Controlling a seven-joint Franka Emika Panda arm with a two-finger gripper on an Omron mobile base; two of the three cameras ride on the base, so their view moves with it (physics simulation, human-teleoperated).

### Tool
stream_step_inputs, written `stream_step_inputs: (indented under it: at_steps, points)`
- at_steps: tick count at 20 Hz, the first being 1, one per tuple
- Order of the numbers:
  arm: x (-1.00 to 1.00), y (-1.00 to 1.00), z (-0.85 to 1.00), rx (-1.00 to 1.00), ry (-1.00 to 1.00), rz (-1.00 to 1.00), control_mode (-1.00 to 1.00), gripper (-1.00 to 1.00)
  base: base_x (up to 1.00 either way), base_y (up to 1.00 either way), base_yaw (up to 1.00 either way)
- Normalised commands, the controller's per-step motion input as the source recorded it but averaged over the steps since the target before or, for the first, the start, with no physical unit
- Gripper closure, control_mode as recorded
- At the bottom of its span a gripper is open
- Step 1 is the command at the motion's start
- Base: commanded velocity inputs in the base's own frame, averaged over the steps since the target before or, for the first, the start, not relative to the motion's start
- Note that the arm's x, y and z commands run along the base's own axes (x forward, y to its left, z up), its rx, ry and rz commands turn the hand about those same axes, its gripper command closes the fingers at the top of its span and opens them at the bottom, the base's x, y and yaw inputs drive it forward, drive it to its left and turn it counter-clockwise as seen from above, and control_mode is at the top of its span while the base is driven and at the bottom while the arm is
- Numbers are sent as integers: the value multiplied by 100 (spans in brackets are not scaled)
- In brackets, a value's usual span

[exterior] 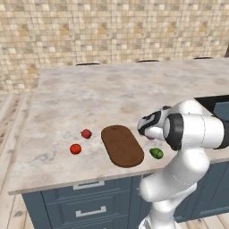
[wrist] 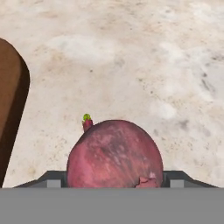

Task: Place the avocado, onion, tomato, and bell pepper on the cutting board.

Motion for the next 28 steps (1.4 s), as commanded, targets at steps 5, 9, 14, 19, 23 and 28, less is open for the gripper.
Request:
stream_step_inputs:
  at_steps: [5,9,14,19,23,28]
  points:
    - [-16,18,59,0,8,5,-100,100,0,0,0]
    - [-8,56,55,0,8,6,-100,100,0,0,0]
    - [0,63,44,0,10,3,-100,100,0,0,0]
    - [3,65,16,0,5,1,-100,100,0,0,0]
    - [20,64,-11,0,0,0,-100,100,0,0,0]
    - [30,60,-23,-1,0,0,-100,100,0,0,0]
